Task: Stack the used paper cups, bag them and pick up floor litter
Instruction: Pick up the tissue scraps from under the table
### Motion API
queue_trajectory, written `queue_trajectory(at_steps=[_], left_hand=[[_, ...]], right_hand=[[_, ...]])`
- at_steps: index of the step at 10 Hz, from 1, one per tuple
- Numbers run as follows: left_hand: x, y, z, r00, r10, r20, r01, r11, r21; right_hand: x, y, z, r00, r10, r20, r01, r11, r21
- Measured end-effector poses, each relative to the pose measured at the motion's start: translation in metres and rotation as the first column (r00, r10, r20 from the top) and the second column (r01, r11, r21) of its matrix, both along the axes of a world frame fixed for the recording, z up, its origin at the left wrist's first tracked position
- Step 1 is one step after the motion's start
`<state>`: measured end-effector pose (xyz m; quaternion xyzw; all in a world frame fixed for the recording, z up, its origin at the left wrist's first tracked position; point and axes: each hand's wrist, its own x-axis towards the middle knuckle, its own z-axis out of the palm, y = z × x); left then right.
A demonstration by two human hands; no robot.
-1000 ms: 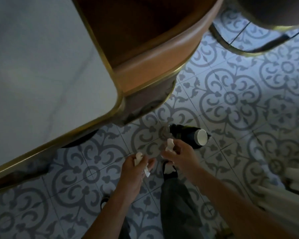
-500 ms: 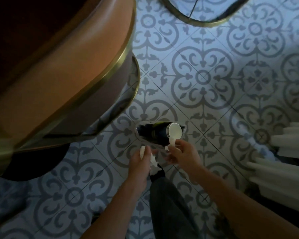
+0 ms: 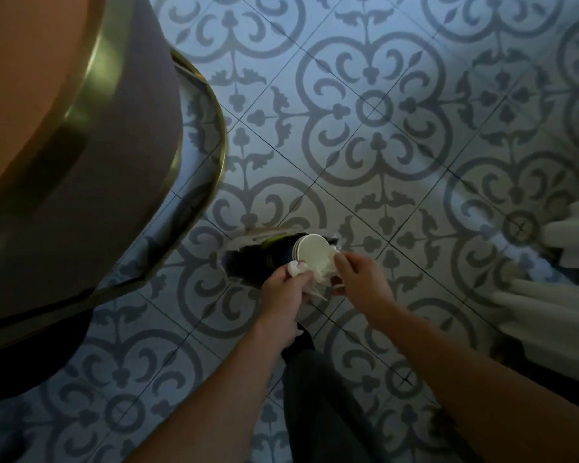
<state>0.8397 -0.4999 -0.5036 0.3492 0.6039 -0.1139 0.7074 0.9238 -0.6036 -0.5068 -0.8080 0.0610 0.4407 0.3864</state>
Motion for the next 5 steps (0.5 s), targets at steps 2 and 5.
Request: queue_trajectory(at_steps=[2,5], left_hand=[[0.016,0.001,-0.017,0.998,0.066,0.026,-0.064,0.995,-0.074],[0.007,0.005,-0.011,0.993,0.117,0.008,-0.115,0.989,-0.09]], right_hand=[[0.006,-0.002,-0.023,0.999,-0.039,-0.01,0.039,0.999,-0.016],[0.006,-0.006,-0.026,1.0,-0.005,-0.016,0.004,0.999,-0.041]])
